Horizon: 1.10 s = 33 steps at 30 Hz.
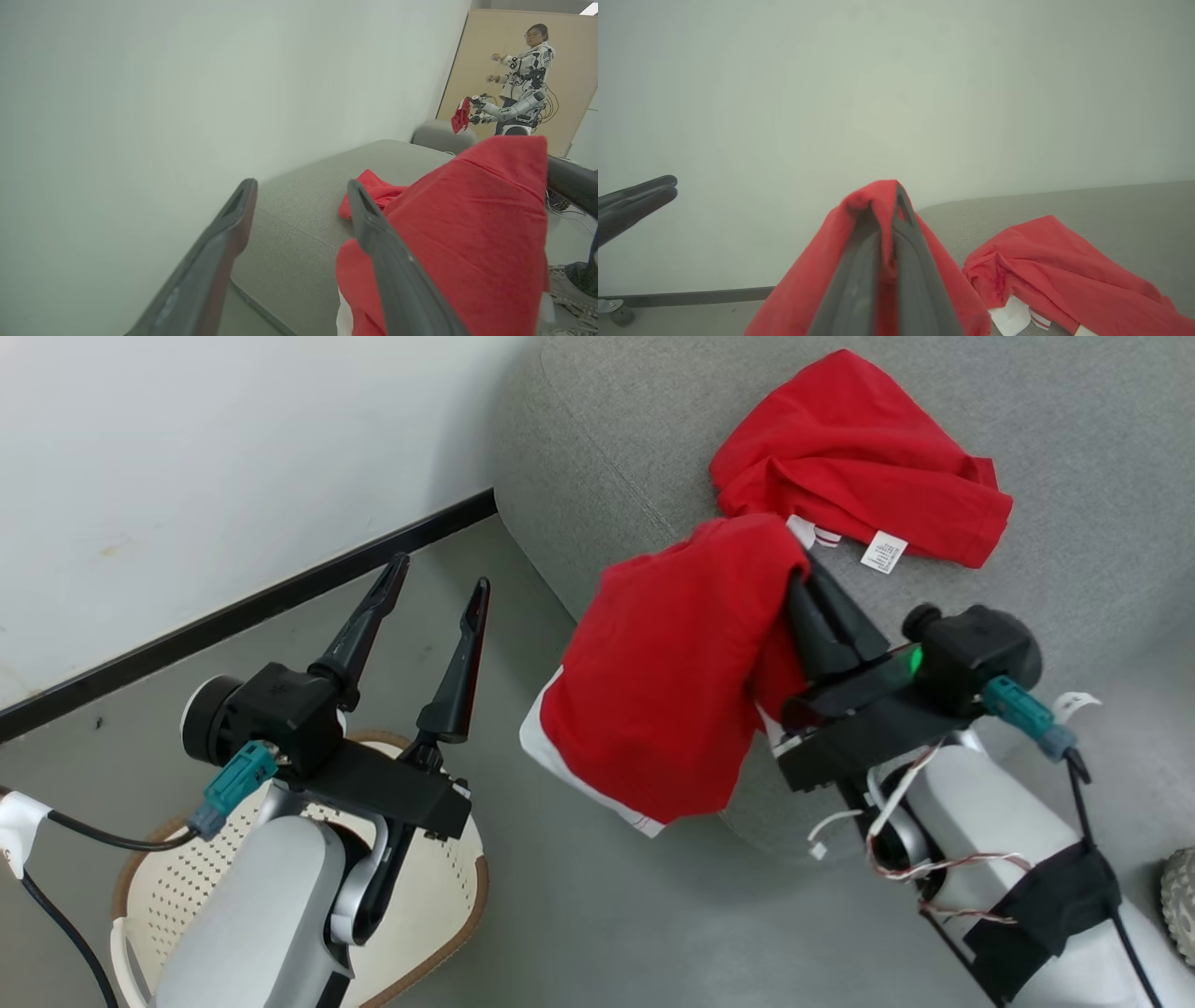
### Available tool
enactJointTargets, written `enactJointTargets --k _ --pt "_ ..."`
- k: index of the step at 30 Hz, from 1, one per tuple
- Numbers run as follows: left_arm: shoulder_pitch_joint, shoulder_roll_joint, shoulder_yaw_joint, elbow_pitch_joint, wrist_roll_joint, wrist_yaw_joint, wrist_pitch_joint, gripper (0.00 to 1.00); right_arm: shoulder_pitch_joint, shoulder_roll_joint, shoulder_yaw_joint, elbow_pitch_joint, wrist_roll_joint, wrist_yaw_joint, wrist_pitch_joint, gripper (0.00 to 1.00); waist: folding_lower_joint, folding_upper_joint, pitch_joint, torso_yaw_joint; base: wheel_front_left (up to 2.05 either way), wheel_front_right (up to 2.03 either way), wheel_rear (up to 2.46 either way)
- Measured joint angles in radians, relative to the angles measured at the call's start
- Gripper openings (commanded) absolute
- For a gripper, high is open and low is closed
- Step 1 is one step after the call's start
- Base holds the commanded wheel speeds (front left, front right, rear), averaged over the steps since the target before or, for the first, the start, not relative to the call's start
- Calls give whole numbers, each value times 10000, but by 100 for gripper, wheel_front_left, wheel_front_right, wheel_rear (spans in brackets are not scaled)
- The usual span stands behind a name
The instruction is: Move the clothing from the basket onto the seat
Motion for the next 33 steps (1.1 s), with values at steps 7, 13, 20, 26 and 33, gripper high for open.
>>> enactJointTargets --k 7,13,20,26,33 --pt "-1 -2 -104 -36 48 -4 167 100 -274 -604 -922 98 -59 -88 0 0 0 0 251 15 0 0 0" --pt "-8 140 -109 -77 50 -17 267 100 -716 -905 -1661 153 -59 -134 -4 0 0 0 522 115 0 0 0" --pt "-9 303 -102 -245 61 -25 359 100 -1251 -1319 -2635 -13 -63 -176 -31 0 1 1 917 215 0 0 0" --pt "-18 401 -117 -360 63 -102 470 100 -1372 -1645 -3365 -54 -123 -217 -46 0 1 1 1308 296 0 0 0" --pt "-111 614 -115 -550 136 -178 616 100 -1378 -1822 -4061 12 -132 -255 -73 0 1 1 1798 428 0 0 0"
